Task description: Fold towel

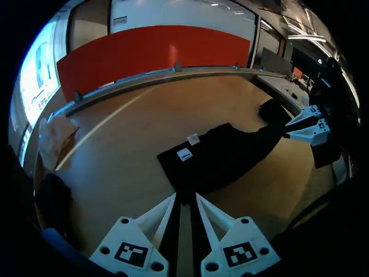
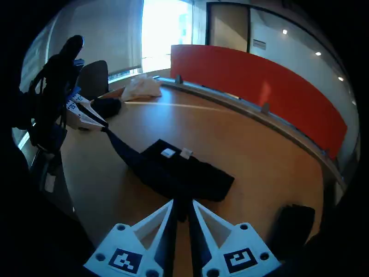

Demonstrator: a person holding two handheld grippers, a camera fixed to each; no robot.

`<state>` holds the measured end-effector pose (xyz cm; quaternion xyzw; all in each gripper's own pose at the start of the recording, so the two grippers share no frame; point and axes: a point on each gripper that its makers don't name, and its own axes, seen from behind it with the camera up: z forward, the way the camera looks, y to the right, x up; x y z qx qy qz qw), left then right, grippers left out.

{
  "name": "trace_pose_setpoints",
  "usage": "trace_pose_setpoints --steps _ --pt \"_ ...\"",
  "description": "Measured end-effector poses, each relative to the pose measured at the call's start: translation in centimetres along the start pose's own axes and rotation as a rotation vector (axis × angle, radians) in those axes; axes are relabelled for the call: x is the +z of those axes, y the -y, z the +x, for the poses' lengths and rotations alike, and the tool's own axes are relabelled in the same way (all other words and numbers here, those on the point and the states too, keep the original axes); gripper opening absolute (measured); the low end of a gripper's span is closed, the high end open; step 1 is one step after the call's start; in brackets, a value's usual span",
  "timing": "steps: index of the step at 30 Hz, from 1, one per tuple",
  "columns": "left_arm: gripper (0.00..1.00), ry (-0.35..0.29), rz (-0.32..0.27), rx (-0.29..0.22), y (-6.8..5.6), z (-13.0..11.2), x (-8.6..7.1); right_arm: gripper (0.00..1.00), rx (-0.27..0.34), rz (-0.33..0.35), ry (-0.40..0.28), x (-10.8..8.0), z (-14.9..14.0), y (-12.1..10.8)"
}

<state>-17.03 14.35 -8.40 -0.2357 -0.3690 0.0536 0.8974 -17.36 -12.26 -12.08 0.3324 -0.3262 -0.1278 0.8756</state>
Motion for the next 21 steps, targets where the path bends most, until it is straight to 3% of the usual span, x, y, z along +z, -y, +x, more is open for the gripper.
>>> trace_pose_setpoints --steps 21 --pt "0.14 -0.005 -0.025 0.017 -0.86 0.19 0.04 0.14 -0.007 0.012 0.003 0.20 -0.37 0.15"
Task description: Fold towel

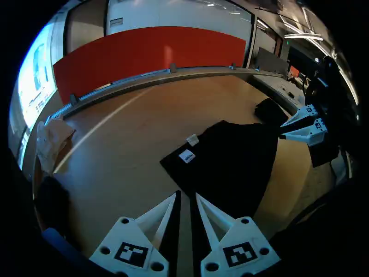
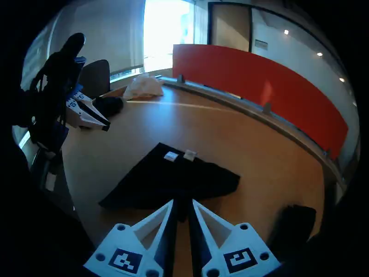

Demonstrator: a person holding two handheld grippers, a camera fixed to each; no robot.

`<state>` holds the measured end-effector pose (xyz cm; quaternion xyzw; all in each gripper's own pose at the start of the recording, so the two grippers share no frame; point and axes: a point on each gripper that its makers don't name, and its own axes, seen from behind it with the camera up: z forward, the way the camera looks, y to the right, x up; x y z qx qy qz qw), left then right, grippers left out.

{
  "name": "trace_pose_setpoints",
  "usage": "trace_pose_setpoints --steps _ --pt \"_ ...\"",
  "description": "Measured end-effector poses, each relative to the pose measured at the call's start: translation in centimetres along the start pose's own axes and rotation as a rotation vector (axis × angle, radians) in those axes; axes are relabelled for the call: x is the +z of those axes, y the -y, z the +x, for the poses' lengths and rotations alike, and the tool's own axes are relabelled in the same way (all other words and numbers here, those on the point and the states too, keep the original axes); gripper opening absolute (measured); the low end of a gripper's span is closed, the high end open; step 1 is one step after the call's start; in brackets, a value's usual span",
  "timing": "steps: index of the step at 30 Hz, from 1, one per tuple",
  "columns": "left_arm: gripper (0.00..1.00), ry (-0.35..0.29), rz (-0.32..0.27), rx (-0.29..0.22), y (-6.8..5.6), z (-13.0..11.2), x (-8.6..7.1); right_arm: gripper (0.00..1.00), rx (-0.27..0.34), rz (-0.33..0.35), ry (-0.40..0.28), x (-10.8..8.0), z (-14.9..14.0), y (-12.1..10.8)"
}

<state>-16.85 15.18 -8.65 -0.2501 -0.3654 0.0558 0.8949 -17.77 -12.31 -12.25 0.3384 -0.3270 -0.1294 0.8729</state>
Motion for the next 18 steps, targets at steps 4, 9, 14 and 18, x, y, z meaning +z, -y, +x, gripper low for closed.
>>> trace_pose_setpoints --steps 4,9,14,18 --pt "0.14 0.001 -0.010 0.006 -0.51 -0.26 0.06 0.14 -0.001 0.000 0.001 0.01 -0.09 0.04" --pt "0.20 0.014 -0.007 -0.001 -0.60 -0.75 0.26 0.14 -0.003 0.001 0.002 0.00 -0.21 0.13" --pt "0.34 0.018 -0.005 -0.004 -0.65 -0.87 0.25 0.14 -0.005 0.001 0.003 -0.07 -0.35 0.15" --pt "0.53 0.026 -0.019 -0.004 -1.10 -1.04 0.17 0.14 -0.007 0.000 0.003 -0.13 -0.48 0.15"
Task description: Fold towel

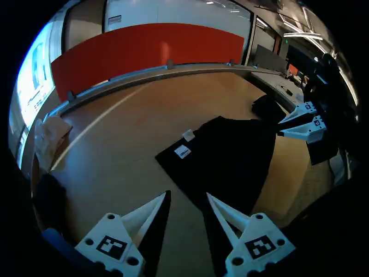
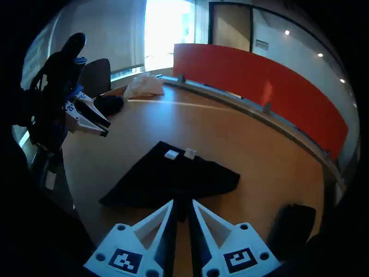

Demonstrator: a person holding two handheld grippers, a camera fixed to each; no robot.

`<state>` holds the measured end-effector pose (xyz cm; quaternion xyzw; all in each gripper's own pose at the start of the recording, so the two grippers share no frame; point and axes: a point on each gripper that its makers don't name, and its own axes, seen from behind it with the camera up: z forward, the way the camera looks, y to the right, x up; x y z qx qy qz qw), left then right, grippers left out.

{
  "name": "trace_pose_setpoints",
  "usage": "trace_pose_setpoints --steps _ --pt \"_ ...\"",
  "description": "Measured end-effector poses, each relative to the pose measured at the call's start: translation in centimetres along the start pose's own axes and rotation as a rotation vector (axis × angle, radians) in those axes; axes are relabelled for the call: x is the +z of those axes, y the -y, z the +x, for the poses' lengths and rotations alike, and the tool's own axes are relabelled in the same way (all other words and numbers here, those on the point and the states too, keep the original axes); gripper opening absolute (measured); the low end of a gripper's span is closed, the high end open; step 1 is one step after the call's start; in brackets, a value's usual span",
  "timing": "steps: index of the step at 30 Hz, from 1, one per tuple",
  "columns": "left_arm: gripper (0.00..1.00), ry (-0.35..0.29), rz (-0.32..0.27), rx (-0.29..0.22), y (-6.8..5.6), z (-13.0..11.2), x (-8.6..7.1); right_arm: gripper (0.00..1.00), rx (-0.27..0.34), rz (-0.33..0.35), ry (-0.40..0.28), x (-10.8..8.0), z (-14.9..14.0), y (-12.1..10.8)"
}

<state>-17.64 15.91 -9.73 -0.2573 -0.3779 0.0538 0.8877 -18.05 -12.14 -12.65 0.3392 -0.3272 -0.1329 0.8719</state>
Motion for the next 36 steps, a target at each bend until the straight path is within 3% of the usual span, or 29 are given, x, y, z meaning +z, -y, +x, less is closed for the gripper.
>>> trace_pose_setpoints --steps 1,5,7,18,36 --pt "0.61 0.003 -0.007 0.000 -0.2 -0.1 0.0 0.14 0.000 0.000 0.000 0.0 0.0 0.0" --pt "0.74 0.010 -0.027 0.002 -0.9 -0.3 0.0 0.14 -0.001 0.000 0.001 0.0 -0.2 0.1" --pt "0.75 0.012 -0.031 0.007 -1.1 -0.4 0.1 0.14 -0.001 0.000 0.001 -0.1 -0.2 0.1" --pt "0.76 0.030 -0.049 0.049 -2.6 -2.3 0.4 0.14 -0.002 -0.003 0.002 -0.1 -0.5 0.2" --pt "0.76 0.060 -0.127 0.100 -6.4 -7.4 2.9 0.14 -0.006 0.003 0.012 0.6 -1.1 0.8"
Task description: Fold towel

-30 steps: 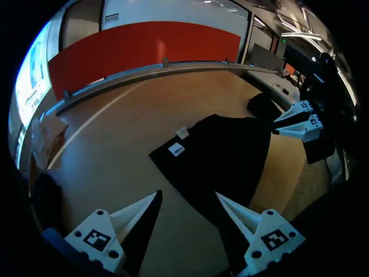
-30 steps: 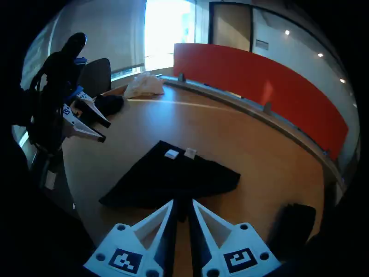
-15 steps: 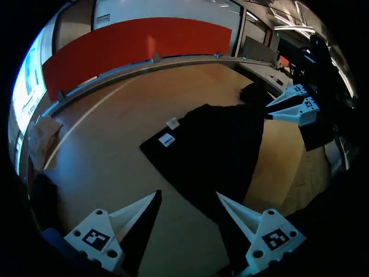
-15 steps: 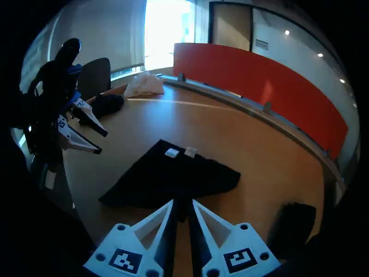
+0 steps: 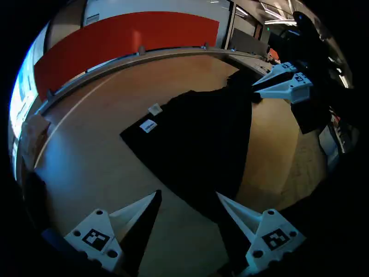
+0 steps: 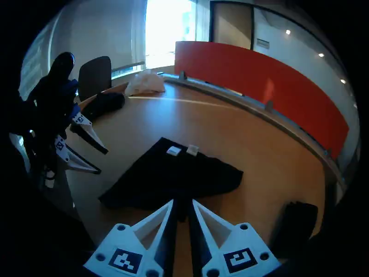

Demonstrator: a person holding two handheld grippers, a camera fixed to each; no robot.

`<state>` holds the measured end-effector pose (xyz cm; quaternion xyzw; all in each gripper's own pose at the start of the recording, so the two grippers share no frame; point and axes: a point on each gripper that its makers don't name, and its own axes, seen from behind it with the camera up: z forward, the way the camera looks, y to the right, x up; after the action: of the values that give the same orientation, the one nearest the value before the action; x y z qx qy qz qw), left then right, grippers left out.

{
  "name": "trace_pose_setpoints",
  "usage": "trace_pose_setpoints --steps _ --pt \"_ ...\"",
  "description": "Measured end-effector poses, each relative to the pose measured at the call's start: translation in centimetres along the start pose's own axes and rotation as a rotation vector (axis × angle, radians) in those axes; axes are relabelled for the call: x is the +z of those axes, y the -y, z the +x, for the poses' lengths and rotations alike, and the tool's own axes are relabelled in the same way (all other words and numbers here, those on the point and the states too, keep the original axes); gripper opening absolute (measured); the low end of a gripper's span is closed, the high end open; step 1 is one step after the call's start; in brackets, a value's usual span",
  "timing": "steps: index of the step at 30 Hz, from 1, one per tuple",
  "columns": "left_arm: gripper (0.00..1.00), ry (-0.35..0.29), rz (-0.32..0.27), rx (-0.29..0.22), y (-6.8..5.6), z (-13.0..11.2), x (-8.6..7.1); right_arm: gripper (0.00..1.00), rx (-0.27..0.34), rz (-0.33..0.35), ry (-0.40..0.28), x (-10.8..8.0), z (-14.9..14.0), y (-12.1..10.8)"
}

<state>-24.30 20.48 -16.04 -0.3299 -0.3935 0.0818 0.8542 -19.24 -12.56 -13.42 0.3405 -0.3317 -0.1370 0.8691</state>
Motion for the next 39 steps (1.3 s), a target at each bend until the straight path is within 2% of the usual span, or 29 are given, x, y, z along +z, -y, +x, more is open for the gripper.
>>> trace_pose_setpoints --steps 13,19,26,33,37,39 --pt "0.76 0.073 -0.104 0.073 -4.2 -4.0 2.3 0.14 0.000 -0.003 0.003 0.3 0.1 -0.2" --pt "0.76 0.101 -0.135 0.102 -5.5 -5.4 3.1 0.14 0.001 -0.003 0.002 0.3 0.1 -0.2" --pt "0.76 0.121 -0.144 0.160 -6.3 -6.6 4.0 0.14 0.003 -0.005 0.003 0.3 0.1 -0.3" --pt "0.75 0.123 -0.134 0.198 -6.3 -7.1 4.3 0.14 0.005 -0.007 0.003 0.2 0.0 -0.5" --pt "0.71 0.122 -0.133 0.217 -6.3 -7.3 4.4 0.14 0.006 -0.008 0.002 0.2 0.0 -0.6" --pt "0.64 0.120 -0.129 0.226 -6.3 -7.4 4.4 0.14 0.006 -0.008 0.001 0.2 0.0 -0.6"
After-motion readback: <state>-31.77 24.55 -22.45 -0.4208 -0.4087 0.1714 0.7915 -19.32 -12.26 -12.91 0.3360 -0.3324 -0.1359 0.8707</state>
